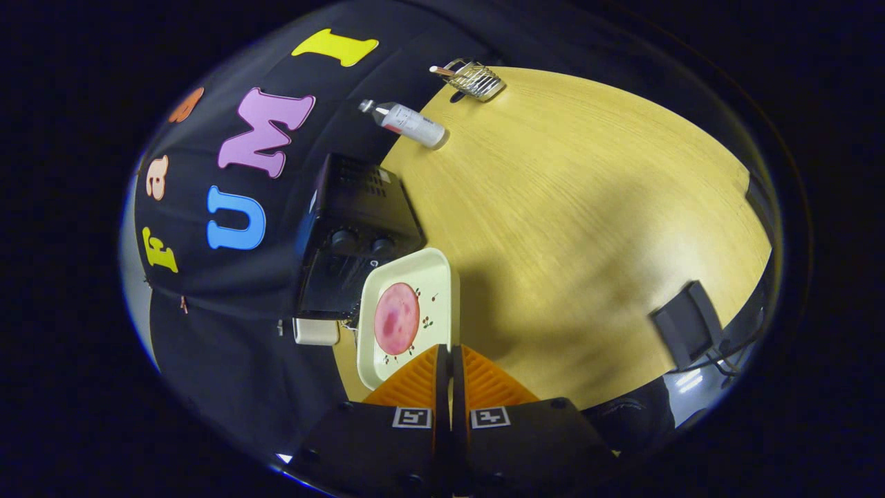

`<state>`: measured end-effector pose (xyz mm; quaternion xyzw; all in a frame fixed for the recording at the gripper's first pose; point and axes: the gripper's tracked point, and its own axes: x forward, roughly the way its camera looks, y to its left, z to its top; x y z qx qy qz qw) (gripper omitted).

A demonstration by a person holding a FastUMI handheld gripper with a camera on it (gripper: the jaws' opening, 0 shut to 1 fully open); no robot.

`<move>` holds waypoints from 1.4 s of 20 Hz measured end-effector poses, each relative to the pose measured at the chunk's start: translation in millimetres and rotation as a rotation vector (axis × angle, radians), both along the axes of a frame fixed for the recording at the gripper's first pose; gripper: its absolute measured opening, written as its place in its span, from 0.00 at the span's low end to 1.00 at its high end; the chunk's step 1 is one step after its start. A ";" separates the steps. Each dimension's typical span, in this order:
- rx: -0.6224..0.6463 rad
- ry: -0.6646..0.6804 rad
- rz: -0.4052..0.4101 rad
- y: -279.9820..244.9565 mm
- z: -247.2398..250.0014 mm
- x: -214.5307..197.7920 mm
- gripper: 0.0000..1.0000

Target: Open the toaster oven, put the food inside, and close the toaster oven door.

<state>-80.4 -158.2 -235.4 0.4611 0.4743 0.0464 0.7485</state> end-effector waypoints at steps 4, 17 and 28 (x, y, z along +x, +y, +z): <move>0.056 -0.033 -0.029 56.0 10.6 2.2 0.06; 0.050 -0.061 -0.078 161.4 3.0 56.6 0.06; 0.080 -0.037 -0.247 208.7 -27.4 139.6 0.06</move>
